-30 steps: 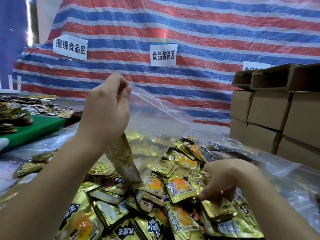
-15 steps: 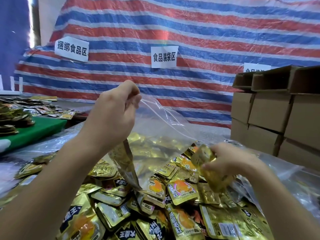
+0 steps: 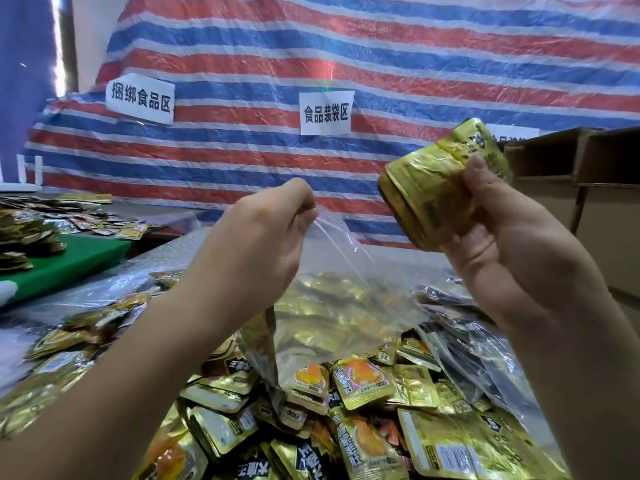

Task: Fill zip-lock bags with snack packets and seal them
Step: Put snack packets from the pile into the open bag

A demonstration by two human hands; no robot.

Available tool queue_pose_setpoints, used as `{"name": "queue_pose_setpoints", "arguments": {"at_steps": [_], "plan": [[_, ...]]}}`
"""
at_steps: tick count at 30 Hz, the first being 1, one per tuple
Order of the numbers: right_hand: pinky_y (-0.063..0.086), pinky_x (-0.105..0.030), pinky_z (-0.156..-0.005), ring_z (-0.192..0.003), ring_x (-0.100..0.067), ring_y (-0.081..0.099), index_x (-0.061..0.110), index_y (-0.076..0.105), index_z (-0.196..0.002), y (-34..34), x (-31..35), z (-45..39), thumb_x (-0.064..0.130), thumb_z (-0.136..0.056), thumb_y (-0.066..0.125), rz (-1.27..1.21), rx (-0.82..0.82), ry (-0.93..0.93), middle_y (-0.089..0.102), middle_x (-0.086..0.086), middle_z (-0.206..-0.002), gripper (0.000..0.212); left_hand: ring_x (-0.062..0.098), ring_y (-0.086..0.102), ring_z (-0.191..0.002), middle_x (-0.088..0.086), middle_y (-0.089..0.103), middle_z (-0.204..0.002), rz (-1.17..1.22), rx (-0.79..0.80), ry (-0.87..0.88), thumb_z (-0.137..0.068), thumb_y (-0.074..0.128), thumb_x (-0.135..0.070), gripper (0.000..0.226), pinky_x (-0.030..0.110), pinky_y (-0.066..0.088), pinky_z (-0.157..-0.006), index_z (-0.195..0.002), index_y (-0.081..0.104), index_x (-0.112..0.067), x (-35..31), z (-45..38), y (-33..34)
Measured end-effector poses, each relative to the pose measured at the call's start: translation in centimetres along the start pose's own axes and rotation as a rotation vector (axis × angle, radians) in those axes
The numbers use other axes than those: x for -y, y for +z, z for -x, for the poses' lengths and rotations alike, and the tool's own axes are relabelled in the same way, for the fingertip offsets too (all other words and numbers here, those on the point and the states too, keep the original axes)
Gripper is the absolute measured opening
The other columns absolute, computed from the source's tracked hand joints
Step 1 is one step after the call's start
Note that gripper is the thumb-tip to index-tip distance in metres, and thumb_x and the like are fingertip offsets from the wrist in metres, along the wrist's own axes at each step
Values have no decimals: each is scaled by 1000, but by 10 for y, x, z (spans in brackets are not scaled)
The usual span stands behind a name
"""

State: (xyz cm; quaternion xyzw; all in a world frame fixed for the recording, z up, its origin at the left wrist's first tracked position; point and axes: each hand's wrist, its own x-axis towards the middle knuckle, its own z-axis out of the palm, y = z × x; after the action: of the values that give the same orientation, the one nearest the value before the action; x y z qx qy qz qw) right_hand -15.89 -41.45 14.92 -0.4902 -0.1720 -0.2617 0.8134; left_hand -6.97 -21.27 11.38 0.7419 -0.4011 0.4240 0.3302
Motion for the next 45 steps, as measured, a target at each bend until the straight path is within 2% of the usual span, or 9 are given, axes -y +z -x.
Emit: {"name": "queue_pose_setpoints", "arguments": {"at_steps": [5, 11, 16, 20, 26, 31, 39, 42, 45], "plan": [[61, -36, -79, -96, -19, 74, 8, 64, -109, 7, -18, 5, 19, -77, 67, 118, -45, -95, 76, -5, -99, 34, 15, 49, -56, 4, 59, -71, 30, -26, -4, -100, 52, -16, 13, 43, 42, -52, -94, 59, -7, 2, 1, 1], [57, -48, -90, -100, -25, 72, 14, 68, -102, -1, -36, 1, 30, -70, 74, 425, -94, -116, 76, -6, -100, 37, 9, 46, -56, 3, 59, -71, 87, -65, -5, -100, 53, -13, 10, 22, 35, -49, -93, 58, -7, 6, 0, -1], [59, -28, -76, -94, -15, 74, 22, 72, -100, -5, -37, 4, 28, -70, 79, 646, 173, -150, 77, 2, -98, 32, 5, 47, -57, -3, 57, -70, 100, -70, 3, -100, 53, -13, 9, 17, 35, -51, -93, 58, -8, 6, -1, 0], [50, -32, -89, -101, -4, 69, 34, 71, -106, -5, -40, 8, 27, -83, 77, 1004, 302, -173, 75, 16, -103, 24, 11, 48, -58, 0, 59, -71, 78, -68, 13, -100, 54, -14, 10, 24, 37, -51, -94, 59, -8, 6, -1, -2], [62, -28, -69, -81, -4, 73, 34, 68, -104, -7, -31, 10, 25, -89, 72, 1134, 424, 3, 75, 16, -95, 18, 11, 53, -66, -11, 58, -73, 136, -2, 27, -100, 52, -21, 11, 29, 42, -56, -94, 59, -14, -5, 0, -5], [61, -43, -72, -80, -9, 72, 29, 71, -99, -5, -39, 10, 37, -82, 75, 1231, 398, -115, 75, 8, -89, 19, 6, 56, -69, -13, 59, -72, 145, 10, 50, -99, 54, -18, 10, 26, 43, -56, -93, 59, -12, -11, -1, -8], [55, -28, -86, -100, -5, 67, 14, 71, -110, 4, -32, 15, 58, -94, 45, 1209, 345, -532, 72, 11, -105, 54, 11, 64, -64, -8, 64, -74, 306, -306, -69, -100, 54, -17, 9, 33, 53, -57, -92, 58, -19, -15, -5, -19], [46, -10, -86, -98, -3, 63, 9, 71, -112, 5, -28, 16, 34, -90, 70, 1385, 284, -806, 65, 12, -104, 33, 11, 67, -65, -9, 64, -74, 401, -394, -121, -102, 52, -21, 13, 29, 57, -59, -91, 55, -26, -17, -7, -24], [52, -21, -77, -84, -8, 64, 5, 73, -93, 5, -29, 13, 8, -87, 74, 1366, 222, -904, 72, 1, -91, 7, 11, 67, -64, -6, 64, -77, 408, -390, -154, -102, 52, -21, 11, 28, 57, -59, -92, 55, -25, -17, -7, -27]]}}
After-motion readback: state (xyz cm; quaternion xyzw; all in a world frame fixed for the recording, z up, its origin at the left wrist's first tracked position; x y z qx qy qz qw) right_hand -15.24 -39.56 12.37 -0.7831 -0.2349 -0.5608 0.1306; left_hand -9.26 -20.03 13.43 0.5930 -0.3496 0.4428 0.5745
